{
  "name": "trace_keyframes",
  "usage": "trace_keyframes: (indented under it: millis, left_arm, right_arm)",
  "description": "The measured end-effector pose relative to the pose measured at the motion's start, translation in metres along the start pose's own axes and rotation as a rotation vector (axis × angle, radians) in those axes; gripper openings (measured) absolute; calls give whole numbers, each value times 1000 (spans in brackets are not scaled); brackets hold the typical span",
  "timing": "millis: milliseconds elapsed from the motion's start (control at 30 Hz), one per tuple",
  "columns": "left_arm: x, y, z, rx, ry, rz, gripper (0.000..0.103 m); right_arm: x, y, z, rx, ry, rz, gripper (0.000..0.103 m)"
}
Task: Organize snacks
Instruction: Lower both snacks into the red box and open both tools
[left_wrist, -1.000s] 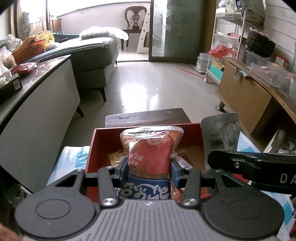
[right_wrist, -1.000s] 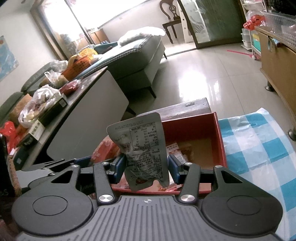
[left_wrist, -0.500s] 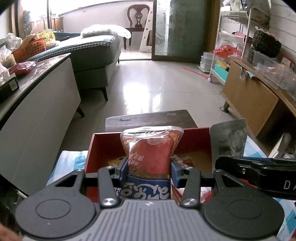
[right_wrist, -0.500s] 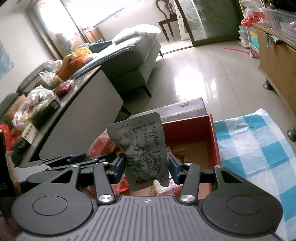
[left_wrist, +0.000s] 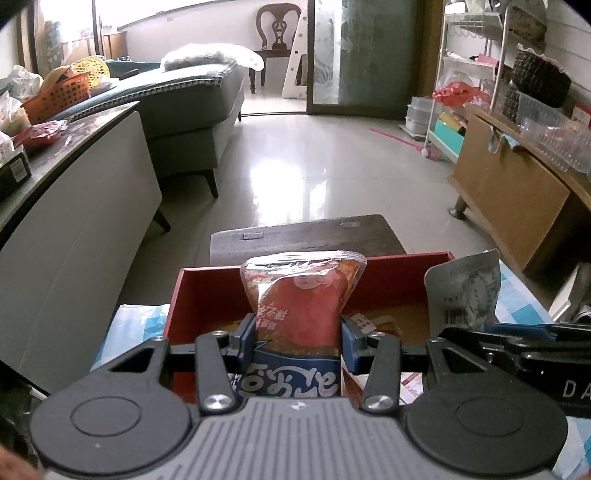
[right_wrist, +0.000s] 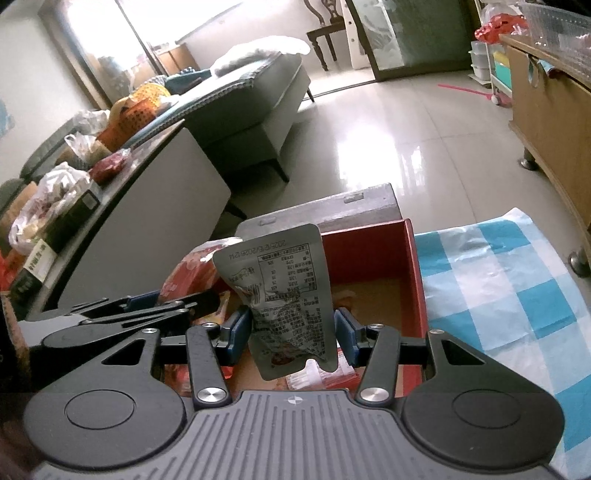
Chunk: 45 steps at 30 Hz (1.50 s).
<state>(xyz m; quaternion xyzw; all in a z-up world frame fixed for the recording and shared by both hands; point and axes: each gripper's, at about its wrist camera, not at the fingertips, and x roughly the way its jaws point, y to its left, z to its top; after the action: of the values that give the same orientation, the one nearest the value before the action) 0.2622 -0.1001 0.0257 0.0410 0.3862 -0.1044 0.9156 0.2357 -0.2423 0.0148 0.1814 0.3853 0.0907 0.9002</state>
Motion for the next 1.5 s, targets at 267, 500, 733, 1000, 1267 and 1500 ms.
trace_keyframes:
  millis: [267, 500, 733, 1000, 1267, 1500]
  left_arm:
    - [12, -3, 1, 2, 14, 1, 40]
    - [24, -5, -1, 9, 38, 11, 40]
    - [35, -6, -3, 12, 57, 22, 40]
    - [46, -8, -7, 12, 85, 21, 41]
    - [49, -7, -9, 11, 101, 35, 50]
    - [37, -4, -10, 13, 102, 52, 59]
  right_arm:
    - [11, -2, 2, -6, 19, -13, 58]
    - [19, -4, 1, -13, 37, -28, 58]
    - [27, -6, -1, -25, 58, -37, 58]
    - [35, -6, -2, -35, 71, -42, 57]
    - [41, -5, -4, -43, 92, -52, 58]
    - [38, -2, -4, -48, 97, -72, 64]
